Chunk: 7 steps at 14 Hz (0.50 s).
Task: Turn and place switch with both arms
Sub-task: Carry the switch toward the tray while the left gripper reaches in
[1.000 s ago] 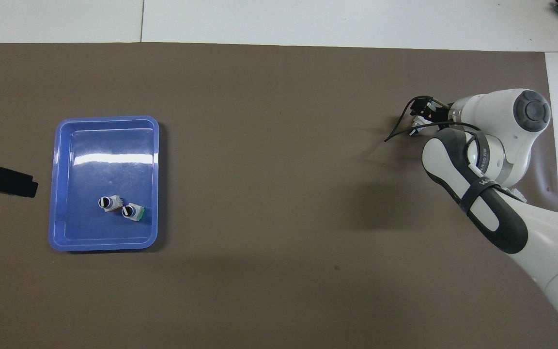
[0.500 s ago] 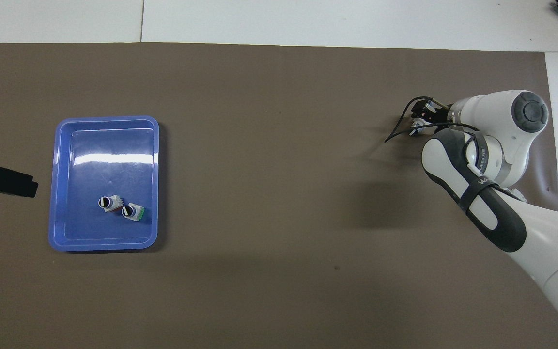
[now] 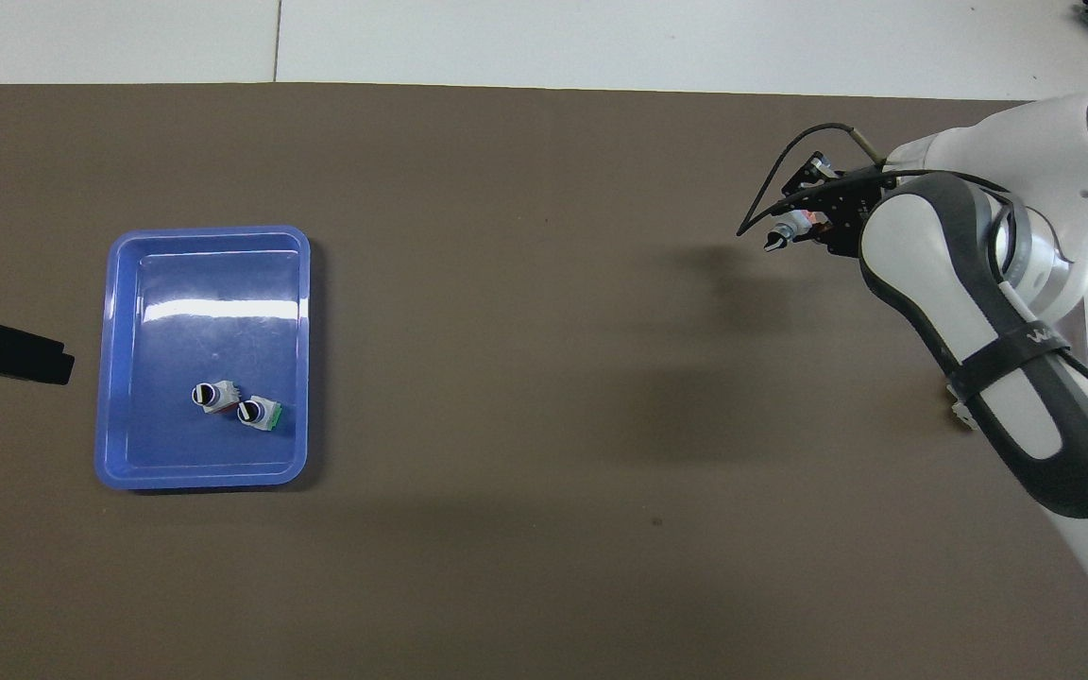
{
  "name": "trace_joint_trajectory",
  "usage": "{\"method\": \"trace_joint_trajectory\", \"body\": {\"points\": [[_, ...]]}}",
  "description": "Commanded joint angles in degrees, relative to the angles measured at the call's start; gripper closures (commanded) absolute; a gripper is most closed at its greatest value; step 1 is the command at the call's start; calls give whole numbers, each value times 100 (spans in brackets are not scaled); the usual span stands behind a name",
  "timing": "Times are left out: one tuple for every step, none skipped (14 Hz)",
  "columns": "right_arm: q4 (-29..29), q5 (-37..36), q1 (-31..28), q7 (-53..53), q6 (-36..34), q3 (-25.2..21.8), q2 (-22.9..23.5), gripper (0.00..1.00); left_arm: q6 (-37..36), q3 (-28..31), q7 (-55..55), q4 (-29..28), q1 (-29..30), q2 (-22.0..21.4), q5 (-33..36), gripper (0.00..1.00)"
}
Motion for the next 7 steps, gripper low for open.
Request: {"method": "trace_joint_trajectory", "body": {"points": [[-79,212,27,1011,-291,256,-372,100,25,-33,-47,-168,45,-158,93,0],[-70,325,36,1555,-397,432,-487,100,25,-33,-47,-168,45,-158,93,0],[-70,422,28,2126,-485,616,-610,100,25,-33,-47,-168,45,-158,93,0],[-61,493,28,2645,-607,809,-724,100,25,-33,-47,-168,45,-158,93,0],[-52,554,28,3137,-704,985,-829,100,25,-33,-47,-168,45,-158,93,0],[-52,581,36,3630,-766,1161,-952,100,25,-33,-47,-168,45,-158,93,0],[-52,590,28,4070,-810,1337,-1032,100,25,-33,-47,-168,45,-158,93,0]]}}
